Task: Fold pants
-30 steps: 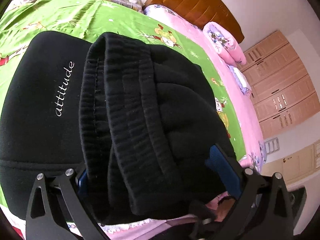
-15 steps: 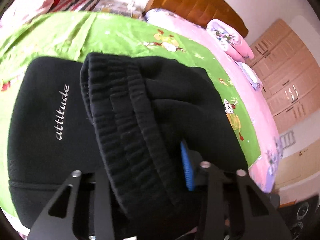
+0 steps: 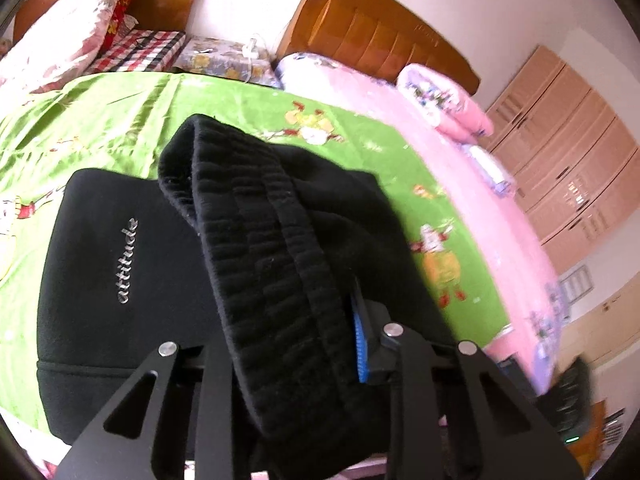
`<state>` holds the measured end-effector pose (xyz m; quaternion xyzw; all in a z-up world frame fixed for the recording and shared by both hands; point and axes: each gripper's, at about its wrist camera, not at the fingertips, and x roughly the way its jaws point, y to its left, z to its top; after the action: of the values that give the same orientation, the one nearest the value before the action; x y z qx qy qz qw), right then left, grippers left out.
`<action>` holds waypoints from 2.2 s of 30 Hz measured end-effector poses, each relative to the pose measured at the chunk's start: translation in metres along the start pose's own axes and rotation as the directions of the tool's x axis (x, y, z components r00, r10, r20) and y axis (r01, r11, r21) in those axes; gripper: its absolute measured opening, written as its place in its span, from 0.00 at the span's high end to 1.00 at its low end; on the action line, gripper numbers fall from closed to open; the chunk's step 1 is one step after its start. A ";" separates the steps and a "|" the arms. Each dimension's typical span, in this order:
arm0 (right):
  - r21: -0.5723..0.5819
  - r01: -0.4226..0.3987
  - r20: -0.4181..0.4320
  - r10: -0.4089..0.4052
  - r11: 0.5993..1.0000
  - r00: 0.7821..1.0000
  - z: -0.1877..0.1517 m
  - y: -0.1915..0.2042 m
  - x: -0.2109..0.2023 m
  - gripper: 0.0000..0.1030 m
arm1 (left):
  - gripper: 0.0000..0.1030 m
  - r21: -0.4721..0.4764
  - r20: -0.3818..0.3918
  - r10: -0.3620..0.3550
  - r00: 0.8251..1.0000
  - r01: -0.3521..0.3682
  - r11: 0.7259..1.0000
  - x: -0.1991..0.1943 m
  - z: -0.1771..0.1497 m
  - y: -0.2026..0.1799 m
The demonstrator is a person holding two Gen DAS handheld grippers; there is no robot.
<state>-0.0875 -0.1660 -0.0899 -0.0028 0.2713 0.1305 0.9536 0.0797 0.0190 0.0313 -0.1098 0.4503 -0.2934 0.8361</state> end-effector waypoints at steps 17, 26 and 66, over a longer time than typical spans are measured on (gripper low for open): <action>-0.036 0.333 0.054 -0.331 0.942 0.942 -0.005 -0.005 0.030 0.12 | 0.79 -0.016 0.094 -0.140 0.986 0.142 0.990 -0.061 0.052 -0.014; -0.188 0.380 0.048 -0.378 0.906 0.924 0.012 0.025 0.045 0.11 | 0.79 -0.140 0.127 -0.046 0.991 0.064 0.988 -0.101 0.031 0.075; -0.183 -0.051 -0.024 0.047 0.982 0.999 0.058 0.041 0.048 0.11 | 0.02 0.224 0.155 0.444 0.883 -0.469 0.854 -0.041 -0.048 0.027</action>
<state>-0.0285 -0.1102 -0.0630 -0.0855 0.2673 0.1783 0.9431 0.0336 0.0687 0.0196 0.0944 0.3803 -0.1363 0.9099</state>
